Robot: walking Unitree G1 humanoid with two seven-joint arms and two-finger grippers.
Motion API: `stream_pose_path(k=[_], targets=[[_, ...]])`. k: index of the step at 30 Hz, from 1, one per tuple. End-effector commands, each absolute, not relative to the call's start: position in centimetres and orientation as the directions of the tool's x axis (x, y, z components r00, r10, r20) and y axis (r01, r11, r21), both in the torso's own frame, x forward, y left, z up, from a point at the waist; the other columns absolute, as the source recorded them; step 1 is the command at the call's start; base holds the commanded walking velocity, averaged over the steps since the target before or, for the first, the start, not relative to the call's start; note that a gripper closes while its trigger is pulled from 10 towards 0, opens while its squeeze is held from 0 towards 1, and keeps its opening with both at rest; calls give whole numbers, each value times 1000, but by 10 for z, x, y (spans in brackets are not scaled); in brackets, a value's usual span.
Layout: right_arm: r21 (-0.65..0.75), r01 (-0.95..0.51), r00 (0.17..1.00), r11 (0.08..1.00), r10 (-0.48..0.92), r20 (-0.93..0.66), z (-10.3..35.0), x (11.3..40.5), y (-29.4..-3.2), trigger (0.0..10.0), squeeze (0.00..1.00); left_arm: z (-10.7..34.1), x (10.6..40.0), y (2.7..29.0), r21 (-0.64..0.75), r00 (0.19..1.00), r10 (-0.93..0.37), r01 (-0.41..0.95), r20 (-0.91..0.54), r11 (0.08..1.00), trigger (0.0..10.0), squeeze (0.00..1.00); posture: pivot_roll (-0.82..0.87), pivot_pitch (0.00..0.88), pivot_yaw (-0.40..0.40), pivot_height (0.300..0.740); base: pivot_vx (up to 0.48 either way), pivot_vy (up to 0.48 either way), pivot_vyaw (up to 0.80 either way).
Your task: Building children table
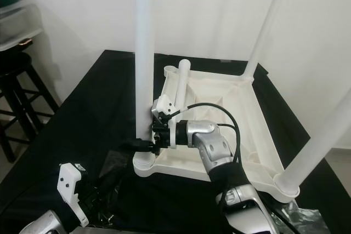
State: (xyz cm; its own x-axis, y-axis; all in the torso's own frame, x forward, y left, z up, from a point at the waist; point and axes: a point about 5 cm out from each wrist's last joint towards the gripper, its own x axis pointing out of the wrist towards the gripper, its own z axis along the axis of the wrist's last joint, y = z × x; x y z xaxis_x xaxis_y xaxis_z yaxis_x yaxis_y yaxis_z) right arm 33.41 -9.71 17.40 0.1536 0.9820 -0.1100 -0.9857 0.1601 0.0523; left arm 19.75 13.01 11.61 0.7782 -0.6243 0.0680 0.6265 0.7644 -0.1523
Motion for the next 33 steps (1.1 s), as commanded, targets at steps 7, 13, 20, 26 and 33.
stream_pose_path(k=[7,13,20,26,33], targets=[[54,-992,105,110,990,-91,177,334,-99,0,0,112,196,130,-160,780,-623,623,57,766,10000,0,90,0,-68,740,0,0,0],[21,-970,240,242,967,-80,169,335,-105,0,0,113,195,130,-164,781,-622,622,59,765,10000,0,80,0,-71,740,0,0,0],[140,-493,836,859,512,-198,98,295,-66,0,0,115,194,132,-168,780,-623,623,62,764,10000,0,61,0,-65,740,0,0,0],[147,-554,804,820,572,-162,104,298,-71,0,0,115,196,132,-179,765,-641,640,63,747,10000,0,49,0,-56,740,0,0,0],[145,-597,772,789,614,-163,109,290,-54,10000,1000,117,197,133,-170,790,-609,612,73,773,10000,0,56,0,-65,740,0,0,0]])
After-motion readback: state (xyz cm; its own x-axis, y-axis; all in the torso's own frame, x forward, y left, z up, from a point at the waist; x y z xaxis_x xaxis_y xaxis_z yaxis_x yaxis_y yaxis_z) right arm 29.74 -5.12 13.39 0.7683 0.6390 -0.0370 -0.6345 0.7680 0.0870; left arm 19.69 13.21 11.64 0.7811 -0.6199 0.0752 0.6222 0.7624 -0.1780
